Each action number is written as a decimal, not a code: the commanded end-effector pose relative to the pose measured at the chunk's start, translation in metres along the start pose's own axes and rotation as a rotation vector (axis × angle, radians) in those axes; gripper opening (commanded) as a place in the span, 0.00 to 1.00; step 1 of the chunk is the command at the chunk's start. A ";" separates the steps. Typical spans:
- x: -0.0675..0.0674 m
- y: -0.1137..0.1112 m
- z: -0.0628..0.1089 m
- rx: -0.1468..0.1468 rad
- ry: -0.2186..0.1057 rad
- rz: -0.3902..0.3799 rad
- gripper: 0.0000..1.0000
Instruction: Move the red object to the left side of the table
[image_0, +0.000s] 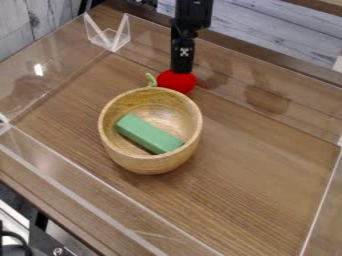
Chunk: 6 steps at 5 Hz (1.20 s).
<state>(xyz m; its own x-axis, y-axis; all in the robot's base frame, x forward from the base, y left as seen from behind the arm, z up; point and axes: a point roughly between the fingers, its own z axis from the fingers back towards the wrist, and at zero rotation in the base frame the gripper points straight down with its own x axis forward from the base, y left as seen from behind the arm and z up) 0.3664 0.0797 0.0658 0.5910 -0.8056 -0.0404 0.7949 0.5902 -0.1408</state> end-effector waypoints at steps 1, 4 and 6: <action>-0.003 0.006 0.011 0.071 -0.019 -0.003 1.00; -0.018 0.005 0.013 0.109 -0.046 0.082 1.00; -0.017 0.015 0.008 0.117 -0.065 0.132 1.00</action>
<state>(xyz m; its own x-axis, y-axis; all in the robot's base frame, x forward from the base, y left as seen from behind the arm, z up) 0.3611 0.0961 0.0452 0.6884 -0.7249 -0.0257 0.7200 0.6871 -0.0973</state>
